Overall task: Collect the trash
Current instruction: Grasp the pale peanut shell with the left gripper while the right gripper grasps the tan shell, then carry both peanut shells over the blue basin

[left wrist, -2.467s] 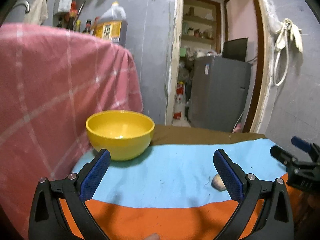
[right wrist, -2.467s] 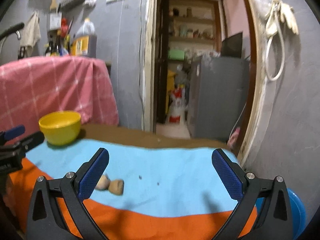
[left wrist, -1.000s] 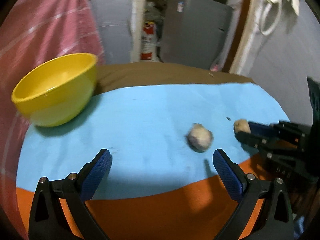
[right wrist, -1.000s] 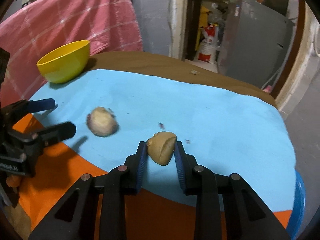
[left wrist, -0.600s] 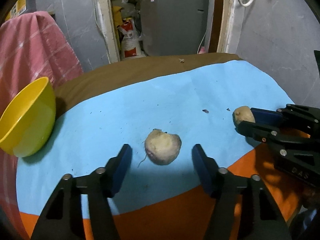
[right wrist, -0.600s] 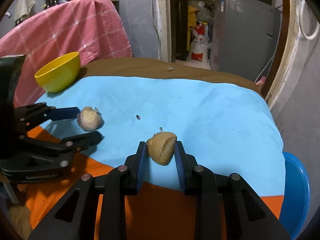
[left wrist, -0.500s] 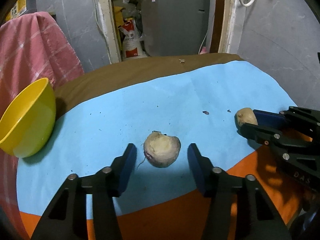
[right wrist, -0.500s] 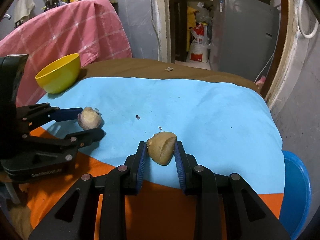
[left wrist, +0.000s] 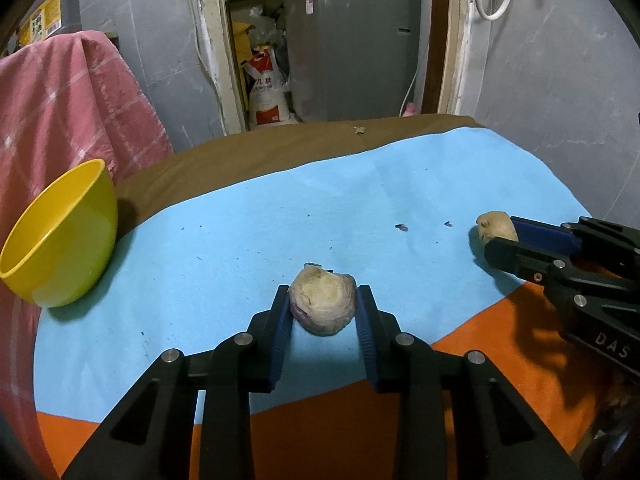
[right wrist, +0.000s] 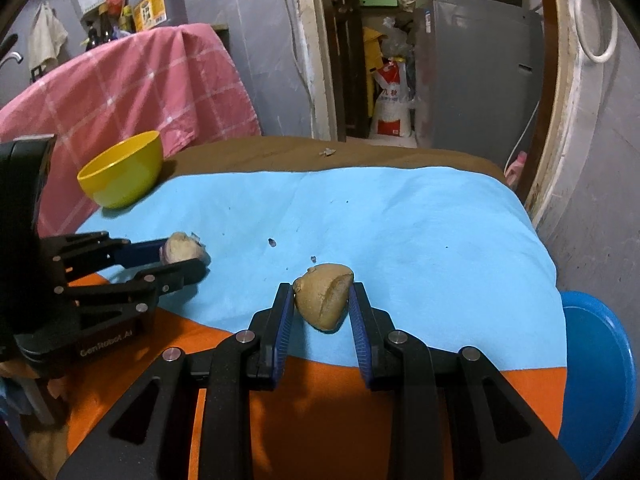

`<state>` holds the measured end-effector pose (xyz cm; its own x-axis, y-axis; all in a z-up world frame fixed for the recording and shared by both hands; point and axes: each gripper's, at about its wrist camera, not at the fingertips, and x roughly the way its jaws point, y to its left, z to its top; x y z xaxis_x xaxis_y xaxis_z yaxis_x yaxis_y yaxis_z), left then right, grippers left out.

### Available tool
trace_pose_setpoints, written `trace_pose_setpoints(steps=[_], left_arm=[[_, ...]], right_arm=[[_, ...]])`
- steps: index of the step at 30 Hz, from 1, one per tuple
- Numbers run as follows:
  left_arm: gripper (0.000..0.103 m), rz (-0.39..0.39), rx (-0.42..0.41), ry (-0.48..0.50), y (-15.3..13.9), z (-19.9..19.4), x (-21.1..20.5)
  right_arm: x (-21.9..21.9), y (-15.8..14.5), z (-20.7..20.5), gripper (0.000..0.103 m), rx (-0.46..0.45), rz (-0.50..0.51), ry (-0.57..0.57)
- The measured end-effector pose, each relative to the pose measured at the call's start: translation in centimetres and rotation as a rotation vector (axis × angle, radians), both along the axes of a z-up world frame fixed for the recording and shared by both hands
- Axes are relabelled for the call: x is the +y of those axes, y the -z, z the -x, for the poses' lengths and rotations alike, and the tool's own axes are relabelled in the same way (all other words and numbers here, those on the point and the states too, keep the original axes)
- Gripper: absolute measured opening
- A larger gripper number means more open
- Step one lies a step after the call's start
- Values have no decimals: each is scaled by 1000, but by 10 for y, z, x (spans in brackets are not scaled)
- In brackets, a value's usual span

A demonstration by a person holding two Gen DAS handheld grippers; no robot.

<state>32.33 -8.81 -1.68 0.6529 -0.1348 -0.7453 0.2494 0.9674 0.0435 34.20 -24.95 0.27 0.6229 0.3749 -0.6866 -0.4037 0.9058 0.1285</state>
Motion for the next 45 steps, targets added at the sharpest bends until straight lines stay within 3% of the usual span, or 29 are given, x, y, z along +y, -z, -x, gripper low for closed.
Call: trace_pose_setpoints(steps=[9,14,24,32,45], left_arm=[[27,70,-96,-7,-16,13,2],[27,184,-206,-22,-36,27,5],[27,302,-395,-24,-82,50,-1],[27,352,-473,-15,-101,61,-13],[27,381,-511,74,-110,74,-60]], right_arm=[[-7,-8,10,26,-81,-56,25],[-11,-20,24,26,-179,-72,45],[-30,-57,55,26,-415,-158,110],[-46,-78,82,26,-571,-190,166],[-93,-90,119,26,-676,-171,283]])
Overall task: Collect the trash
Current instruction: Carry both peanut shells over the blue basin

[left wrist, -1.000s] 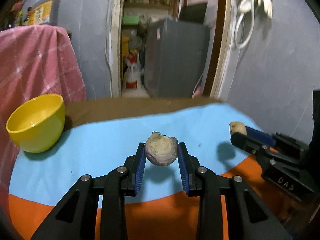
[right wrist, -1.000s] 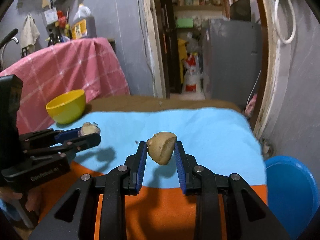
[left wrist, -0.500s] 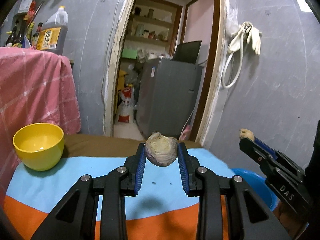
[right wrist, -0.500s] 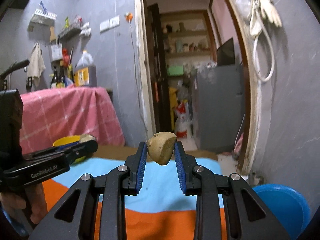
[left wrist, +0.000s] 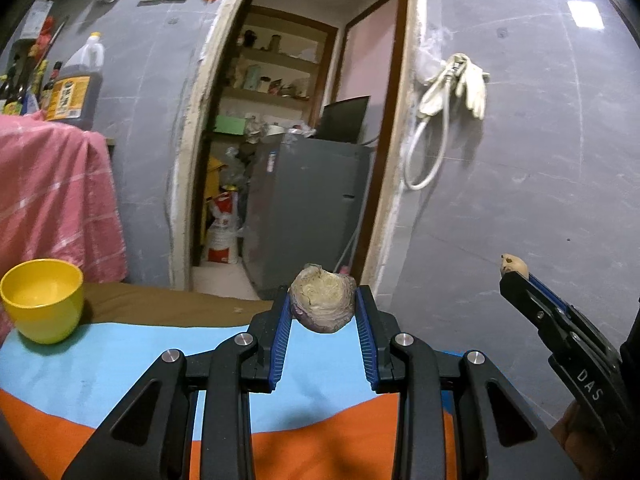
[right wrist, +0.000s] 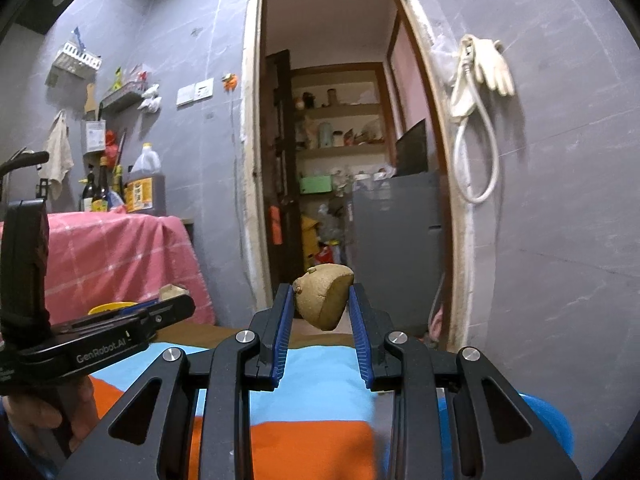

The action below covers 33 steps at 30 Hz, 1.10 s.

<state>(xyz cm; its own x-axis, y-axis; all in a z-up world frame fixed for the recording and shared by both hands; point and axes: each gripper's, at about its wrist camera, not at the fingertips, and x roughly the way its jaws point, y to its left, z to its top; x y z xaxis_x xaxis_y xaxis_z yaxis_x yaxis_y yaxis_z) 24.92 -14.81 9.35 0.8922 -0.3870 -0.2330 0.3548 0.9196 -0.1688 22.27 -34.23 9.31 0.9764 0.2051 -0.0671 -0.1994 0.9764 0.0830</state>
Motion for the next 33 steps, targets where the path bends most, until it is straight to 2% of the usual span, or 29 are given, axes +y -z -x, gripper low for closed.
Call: trace_pose_setpoints(steps=[8,16,26,33], left_arm=[[27,-25,-15,74,-1,9,-41],[27,-79,15,141,8,9,-80],[27,-167,71,208,31,9,-123],[27,-212,157,237,52,0,-145]], right_arm=[[-32,3,18,26,-3,-17,72],[-63,11,28,26,35,-50,136],[-89,29,27,26,145,-50,217],[-108,40,22,26,246,-72,259]])
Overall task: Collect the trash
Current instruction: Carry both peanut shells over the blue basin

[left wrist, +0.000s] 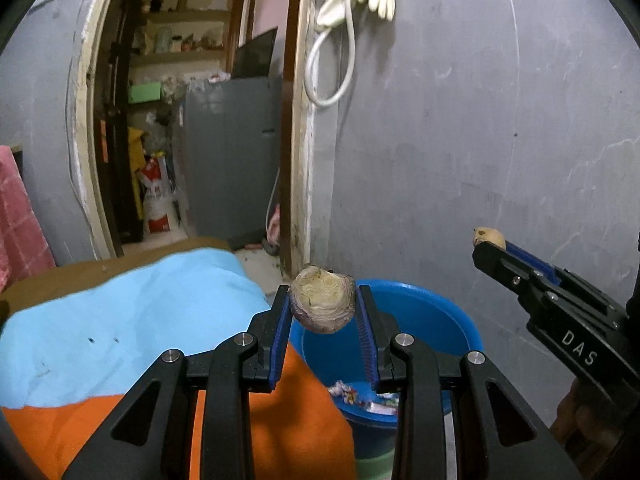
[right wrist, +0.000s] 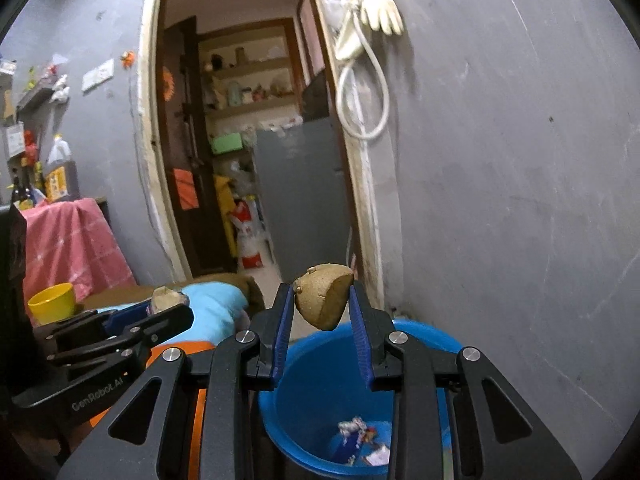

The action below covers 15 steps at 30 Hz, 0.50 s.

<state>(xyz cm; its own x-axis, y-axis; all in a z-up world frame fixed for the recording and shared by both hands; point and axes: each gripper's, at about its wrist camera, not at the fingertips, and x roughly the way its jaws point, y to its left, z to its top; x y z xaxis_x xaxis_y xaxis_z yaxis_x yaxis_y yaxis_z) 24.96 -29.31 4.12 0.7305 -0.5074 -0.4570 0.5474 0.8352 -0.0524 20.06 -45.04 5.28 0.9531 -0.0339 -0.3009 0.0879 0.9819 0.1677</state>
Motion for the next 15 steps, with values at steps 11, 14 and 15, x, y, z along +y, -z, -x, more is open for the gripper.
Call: trace_pose_setpoints(steps=[11,14,15], left_arm=[[27,-85,73,44,29,-6,-29],[27,-104,97,56,36,-10,-36],[27,-109,105,58,38,-11,-37]], right_arm=[[-20,16,-8,26,108,-69,31],[-24,19,-10,27,125,-81,38],[-26,20,-10,27,131,-87,41]])
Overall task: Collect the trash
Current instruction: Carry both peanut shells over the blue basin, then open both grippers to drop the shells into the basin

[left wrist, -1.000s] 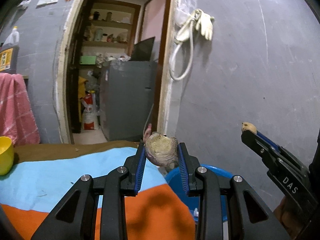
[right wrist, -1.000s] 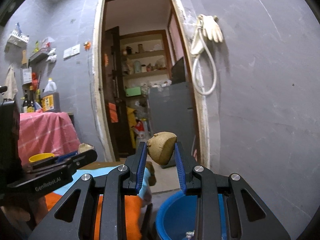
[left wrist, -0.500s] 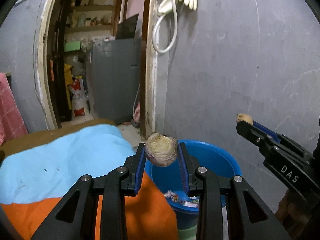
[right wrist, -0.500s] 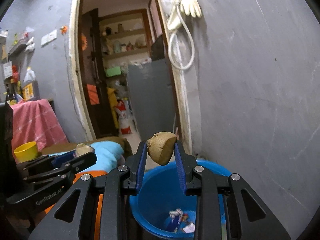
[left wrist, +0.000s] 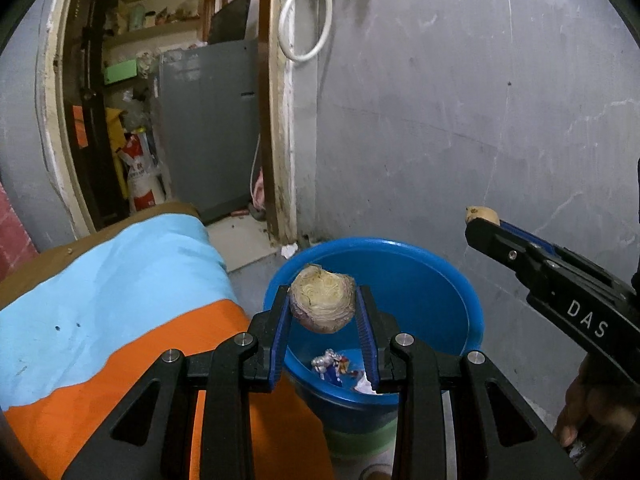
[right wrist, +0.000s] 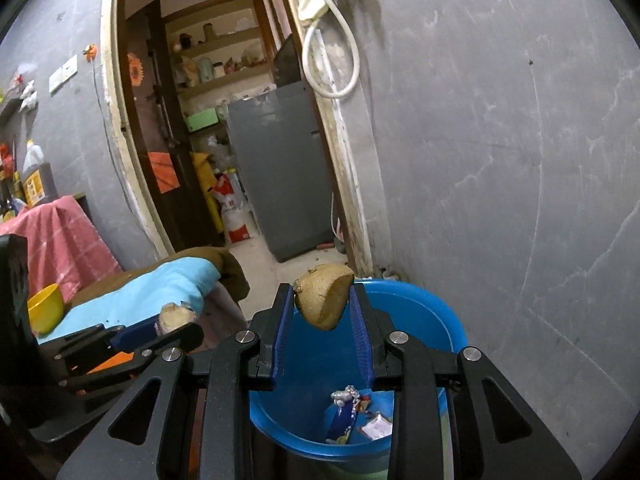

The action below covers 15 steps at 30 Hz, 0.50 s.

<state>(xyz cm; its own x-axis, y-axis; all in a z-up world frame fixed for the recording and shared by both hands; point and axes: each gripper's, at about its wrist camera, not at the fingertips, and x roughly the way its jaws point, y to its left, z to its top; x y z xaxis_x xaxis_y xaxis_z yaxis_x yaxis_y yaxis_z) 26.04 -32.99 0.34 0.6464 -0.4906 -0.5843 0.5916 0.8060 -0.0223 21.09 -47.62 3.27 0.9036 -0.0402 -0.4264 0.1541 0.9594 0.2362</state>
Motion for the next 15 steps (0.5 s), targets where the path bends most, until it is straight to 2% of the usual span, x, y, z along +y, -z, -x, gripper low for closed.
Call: trace_pose_setpoints(steps=[10,12,15], left_arm=[[28,-48,99,31,18,-12,-9],[29,-53,125,31,22,-18,-9],[29,-48,156,25,26,-23,-6]], right_arm=[[-17,11,-8,29,81,-89,18],[-19,12,-8,37,86,-100,19],[-21,13,-8,38,89,-106,23]])
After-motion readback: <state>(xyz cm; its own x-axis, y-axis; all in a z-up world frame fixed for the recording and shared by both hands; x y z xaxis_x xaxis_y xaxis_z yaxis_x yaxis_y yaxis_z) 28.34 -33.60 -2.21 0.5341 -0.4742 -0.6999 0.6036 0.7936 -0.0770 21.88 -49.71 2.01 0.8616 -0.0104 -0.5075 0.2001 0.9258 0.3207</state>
